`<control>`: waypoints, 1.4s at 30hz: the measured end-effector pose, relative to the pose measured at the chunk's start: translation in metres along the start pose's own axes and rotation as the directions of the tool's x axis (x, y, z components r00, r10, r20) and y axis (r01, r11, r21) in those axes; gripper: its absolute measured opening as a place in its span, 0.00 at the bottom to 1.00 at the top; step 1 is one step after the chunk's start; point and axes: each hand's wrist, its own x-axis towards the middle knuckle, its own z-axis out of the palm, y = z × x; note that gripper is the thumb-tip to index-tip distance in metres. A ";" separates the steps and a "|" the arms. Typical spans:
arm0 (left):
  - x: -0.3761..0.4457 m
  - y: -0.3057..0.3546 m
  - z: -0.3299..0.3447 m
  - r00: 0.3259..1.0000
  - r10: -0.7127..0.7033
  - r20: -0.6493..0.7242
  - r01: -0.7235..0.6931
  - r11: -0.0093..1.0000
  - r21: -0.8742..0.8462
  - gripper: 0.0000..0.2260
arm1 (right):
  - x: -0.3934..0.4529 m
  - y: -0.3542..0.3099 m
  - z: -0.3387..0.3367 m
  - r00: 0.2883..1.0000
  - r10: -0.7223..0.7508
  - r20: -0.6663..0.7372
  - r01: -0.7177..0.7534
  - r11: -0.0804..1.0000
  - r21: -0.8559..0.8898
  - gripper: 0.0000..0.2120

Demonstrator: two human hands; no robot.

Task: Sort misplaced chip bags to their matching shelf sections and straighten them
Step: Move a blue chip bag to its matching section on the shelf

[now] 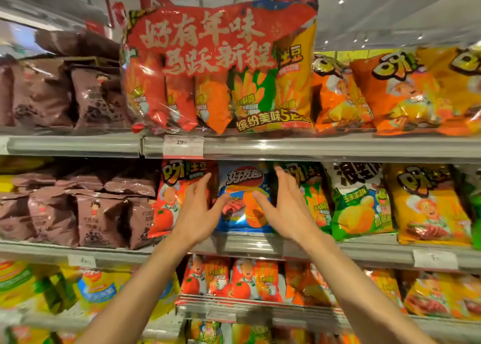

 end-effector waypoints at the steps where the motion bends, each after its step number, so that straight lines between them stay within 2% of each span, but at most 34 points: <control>1: 0.005 -0.003 0.003 1.000 -0.007 0.024 0.007 1.000 -0.003 0.32 | 0.009 0.002 0.005 0.998 0.020 0.054 -0.021 1.000 0.014 0.38; 4: 0.023 -0.011 0.009 0.984 -0.056 0.167 0.060 0.998 -0.017 0.31 | 0.028 0.003 0.018 0.952 0.100 0.289 -0.094 0.995 -0.033 0.38; 6: 0.034 -0.015 0.014 0.963 -0.108 0.248 0.116 0.993 -0.017 0.32 | 0.040 0.005 0.029 0.905 0.172 0.389 -0.163 0.985 -0.056 0.41; 9: 0.050 -0.018 0.020 0.940 -0.081 0.331 0.097 0.995 -0.032 0.30 | 0.054 0.007 0.037 0.865 0.232 0.445 -0.237 0.970 -0.045 0.49; 14: 0.063 -0.017 0.027 0.905 -0.058 0.422 0.090 0.994 -0.057 0.26 | 0.063 0.010 0.047 0.851 0.300 0.432 -0.344 0.939 0.026 0.52; 17: 0.064 -0.019 0.033 0.923 -0.028 0.384 0.068 0.994 -0.090 0.28 | 0.062 0.014 0.051 0.867 0.291 0.404 -0.358 0.929 0.099 0.53; 20: 0.064 -0.024 0.038 0.943 0.016 0.332 0.007 0.998 -0.068 0.30 | 0.061 0.022 0.056 0.889 0.258 0.379 -0.342 0.924 0.174 0.62; 26: 0.070 -0.024 0.038 0.962 0.102 0.254 -0.066 0.987 -0.147 0.32 | 0.061 0.022 0.046 0.914 0.195 0.355 -0.306 0.908 0.288 0.66; 28: 0.072 -0.026 0.036 0.965 0.125 0.232 -0.089 0.983 -0.158 0.31 | 0.060 0.019 0.039 0.912 0.195 0.362 -0.306 0.910 0.279 0.63; 32: 0.072 -0.033 0.030 0.958 0.168 0.231 -0.124 0.974 -0.191 0.32 | 0.060 0.025 0.037 0.931 0.182 0.318 -0.280 0.913 0.298 0.50; 39: 0.071 -0.026 0.030 0.953 0.232 0.195 -0.205 0.967 -0.151 0.34 | 0.057 0.032 0.036 0.927 0.203 0.317 -0.318 0.872 0.372 0.43; 42: 0.069 -0.024 0.030 0.959 0.225 0.173 -0.198 0.967 -0.163 0.33 | 0.057 0.032 0.034 0.927 0.199 0.317 -0.322 0.856 0.405 0.43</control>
